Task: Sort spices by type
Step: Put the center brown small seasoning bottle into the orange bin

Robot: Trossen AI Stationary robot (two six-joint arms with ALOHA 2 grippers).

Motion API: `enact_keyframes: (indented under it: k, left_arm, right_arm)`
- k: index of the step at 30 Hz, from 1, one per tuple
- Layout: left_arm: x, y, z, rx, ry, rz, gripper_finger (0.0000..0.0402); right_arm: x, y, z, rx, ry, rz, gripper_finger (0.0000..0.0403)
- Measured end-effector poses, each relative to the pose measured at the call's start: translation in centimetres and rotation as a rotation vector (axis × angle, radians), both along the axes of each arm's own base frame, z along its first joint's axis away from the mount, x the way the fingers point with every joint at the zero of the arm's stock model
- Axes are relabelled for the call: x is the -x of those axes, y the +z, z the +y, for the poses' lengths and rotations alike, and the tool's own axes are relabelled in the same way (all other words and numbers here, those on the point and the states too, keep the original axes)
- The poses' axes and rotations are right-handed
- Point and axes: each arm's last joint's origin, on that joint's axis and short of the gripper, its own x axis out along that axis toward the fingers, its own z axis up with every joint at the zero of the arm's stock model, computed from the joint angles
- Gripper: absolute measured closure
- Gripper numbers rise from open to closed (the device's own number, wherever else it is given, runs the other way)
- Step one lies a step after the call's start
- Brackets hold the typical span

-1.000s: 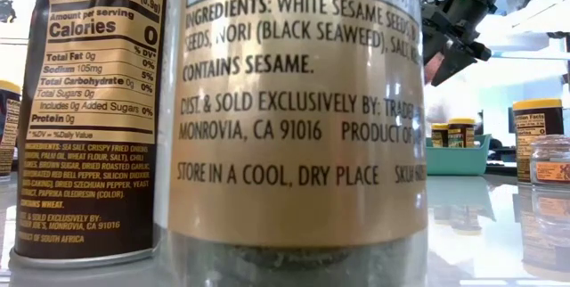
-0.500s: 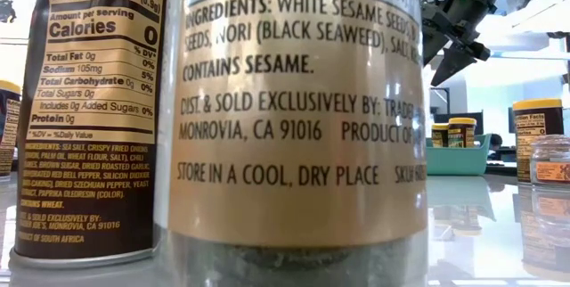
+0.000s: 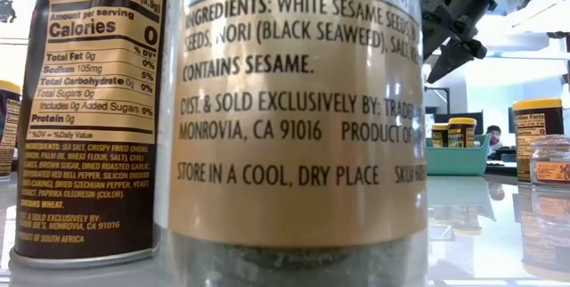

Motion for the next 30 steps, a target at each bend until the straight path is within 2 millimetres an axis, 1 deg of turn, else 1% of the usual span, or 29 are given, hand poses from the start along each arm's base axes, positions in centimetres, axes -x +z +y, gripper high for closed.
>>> enact_keyframes:
  k: [3,6,11,14,18,23,26,30]
  left_arm:
    - [-0.3,0.4,0.7,-0.148,-0.057,-0.148,0.0132]
    - [-0.8,0.8,1.7,-0.275,-0.103,-0.247,0.0132]
    - [-1.9,1.7,4.0,-0.443,-0.223,-0.332,0.0132]
    - [-2.8,2.3,5.8,-0.543,-0.305,-0.343,0.0132]
    - [-3.8,2.8,8.3,-0.611,-0.393,-0.31,0.0132]
    - [-4.8,3.6,10.5,-0.65,-0.512,-0.318,0.0132]
    - [-4.6,3.7,11.5,-0.669,-0.555,-0.366,0.0132]
    - [-3.4,2.4,13.0,-0.656,-0.564,-0.43,0.0132]
  right_arm:
    - [-0.4,0.1,0.6,0.006,0.035,-0.019,0.0072]
    - [-0.9,0.4,1.2,0.017,0.076,-0.062,0.0072]
    - [-2.0,1.2,2.5,0.04,0.148,-0.173,0.0072]
    - [-2.6,1.8,3.1,0.056,0.182,-0.26,0.0072]
    - [-3.2,2.5,3.7,0.06,0.204,-0.351,0.0072]
    - [-3.4,2.8,4.3,0.005,0.182,-0.41,0.0072]
    - [-3.4,2.6,4.6,-0.044,0.154,-0.414,0.0072]
    - [-3.5,2.1,4.9,-0.106,0.112,-0.392,0.0072]
